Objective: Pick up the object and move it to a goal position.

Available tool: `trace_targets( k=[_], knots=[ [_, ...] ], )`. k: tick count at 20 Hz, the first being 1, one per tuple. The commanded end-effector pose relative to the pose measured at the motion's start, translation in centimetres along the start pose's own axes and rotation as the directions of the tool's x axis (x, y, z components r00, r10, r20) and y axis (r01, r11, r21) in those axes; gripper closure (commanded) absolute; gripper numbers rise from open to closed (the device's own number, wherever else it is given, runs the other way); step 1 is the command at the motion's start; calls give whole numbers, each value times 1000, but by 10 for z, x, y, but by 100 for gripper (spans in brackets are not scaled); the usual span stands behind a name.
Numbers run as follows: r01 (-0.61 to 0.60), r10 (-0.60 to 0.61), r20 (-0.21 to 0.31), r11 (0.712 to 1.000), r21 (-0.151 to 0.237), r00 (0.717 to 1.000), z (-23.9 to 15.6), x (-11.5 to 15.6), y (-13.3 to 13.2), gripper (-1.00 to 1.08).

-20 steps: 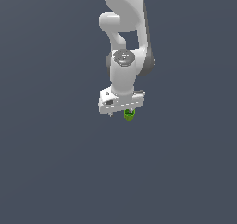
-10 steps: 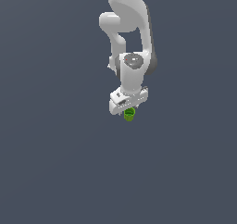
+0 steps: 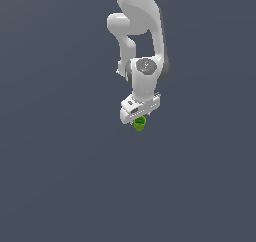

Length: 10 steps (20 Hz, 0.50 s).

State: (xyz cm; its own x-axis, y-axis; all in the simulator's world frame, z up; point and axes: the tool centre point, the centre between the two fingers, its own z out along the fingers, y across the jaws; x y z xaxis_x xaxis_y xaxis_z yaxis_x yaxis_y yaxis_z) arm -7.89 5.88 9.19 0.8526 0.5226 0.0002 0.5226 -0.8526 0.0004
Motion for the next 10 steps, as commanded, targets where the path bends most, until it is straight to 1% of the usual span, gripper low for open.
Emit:
trace_targets(
  k=[1, 10],
  knots=[
    [1, -1, 0, 1000, 0, 1000, 4, 0, 0, -92],
    [5, -5, 0, 1000, 1, 1000, 42, -1, -1, -92]
  ],
)
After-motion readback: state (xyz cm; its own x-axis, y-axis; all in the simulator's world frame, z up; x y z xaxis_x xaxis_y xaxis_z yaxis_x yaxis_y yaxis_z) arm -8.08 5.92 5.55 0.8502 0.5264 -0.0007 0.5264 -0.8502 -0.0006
